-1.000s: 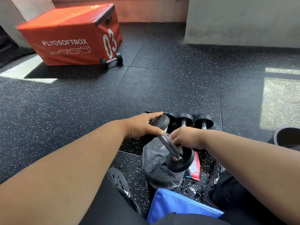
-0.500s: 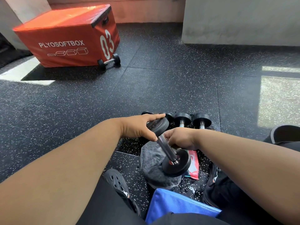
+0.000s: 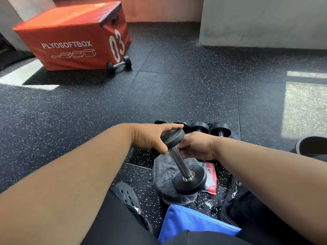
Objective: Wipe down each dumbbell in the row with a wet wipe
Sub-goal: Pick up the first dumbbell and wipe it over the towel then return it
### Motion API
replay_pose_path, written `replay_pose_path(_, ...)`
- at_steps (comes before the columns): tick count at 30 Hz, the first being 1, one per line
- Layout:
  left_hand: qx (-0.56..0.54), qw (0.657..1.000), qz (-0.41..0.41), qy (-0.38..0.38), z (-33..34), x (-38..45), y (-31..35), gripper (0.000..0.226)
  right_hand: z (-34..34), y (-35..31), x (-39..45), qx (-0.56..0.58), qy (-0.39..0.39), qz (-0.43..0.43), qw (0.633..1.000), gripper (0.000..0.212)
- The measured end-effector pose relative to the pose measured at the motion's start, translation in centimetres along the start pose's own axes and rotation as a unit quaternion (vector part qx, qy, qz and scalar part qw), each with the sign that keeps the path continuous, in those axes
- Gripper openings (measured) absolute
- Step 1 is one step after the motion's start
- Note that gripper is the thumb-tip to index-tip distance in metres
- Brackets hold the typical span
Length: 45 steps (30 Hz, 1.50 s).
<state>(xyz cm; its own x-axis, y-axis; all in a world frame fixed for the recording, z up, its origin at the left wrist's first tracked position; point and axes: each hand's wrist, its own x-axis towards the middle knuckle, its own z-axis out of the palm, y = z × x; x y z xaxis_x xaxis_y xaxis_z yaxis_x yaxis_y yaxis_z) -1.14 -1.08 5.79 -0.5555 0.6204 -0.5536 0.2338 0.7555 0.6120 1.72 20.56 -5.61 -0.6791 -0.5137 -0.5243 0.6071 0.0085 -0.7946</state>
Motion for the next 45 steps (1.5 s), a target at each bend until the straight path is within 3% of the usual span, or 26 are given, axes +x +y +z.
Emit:
replay_pose_path(5,-0.146,0.988,0.007,0.048,1.2,-0.1,0.4,0.085,0.6,0.5,0.1,-0.047,0.03,0.0,0.998,0.03)
replay_pose_path(8,-0.117,0.984,-0.05,0.127,2.4,0.4,0.6,0.089,0.8,0.4,-0.1,-0.074,0.049,0.004,0.996,0.057)
replay_pose_path(13,-0.083,0.979,-0.133,0.134,2.9,0.0,2.0,0.066,1.2,0.2,-0.6,-0.114,0.05,-0.02,0.992,0.026)
replay_pose_path(16,-0.064,0.98,-0.138,0.132,2.6,-0.1,1.7,0.062,1.4,0.3,-0.8,-0.185,0.048,-0.014,0.981,0.047)
replay_pose_path(19,-0.056,0.985,-0.127,0.106,2.5,-0.5,1.1,0.087,0.9,1.0,-1.1,-0.29,0.046,0.014,0.956,0.038)
replay_pose_path(21,-0.06,0.987,-0.115,0.095,2.4,-0.7,0.8,0.102,0.5,1.6,-1.3,-0.396,0.047,0.031,0.916,0.039)
replay_pose_path(24,-0.078,0.988,-0.099,0.09,2.2,-0.8,0.4,0.104,0.3,2.0,-1.7,-0.483,0.056,0.047,0.873,0.047)
replay_pose_path(27,-0.086,0.988,-0.091,0.09,2.3,-0.9,0.2,0.101,0.6,2.0,-1.6,-0.447,0.051,0.046,0.892,0.053)
replay_pose_path(30,-0.084,0.99,-0.082,0.08,2.1,-0.9,0.0,0.099,1.5,2.2,-1.4,-0.322,0.048,0.034,0.945,0.039)
replay_pose_path(36,-0.072,0.994,-0.061,0.061,2.2,-0.4,0.4,0.1,2.3,1.8,-0.5,-0.121,0.065,-0.002,0.99,0.035)
replay_pose_path(40,-0.058,0.995,-0.052,0.062,2.4,-0.2,0.6,0.106,2.6,1.3,-0.4,0.018,0.053,-0.025,0.998,0.033)
replay_pose_path(45,-0.057,0.996,-0.049,0.057,2.5,0.1,0.6,0.106,2.3,1.2,-0.3,0.102,0.068,-0.022,0.992,0.029)
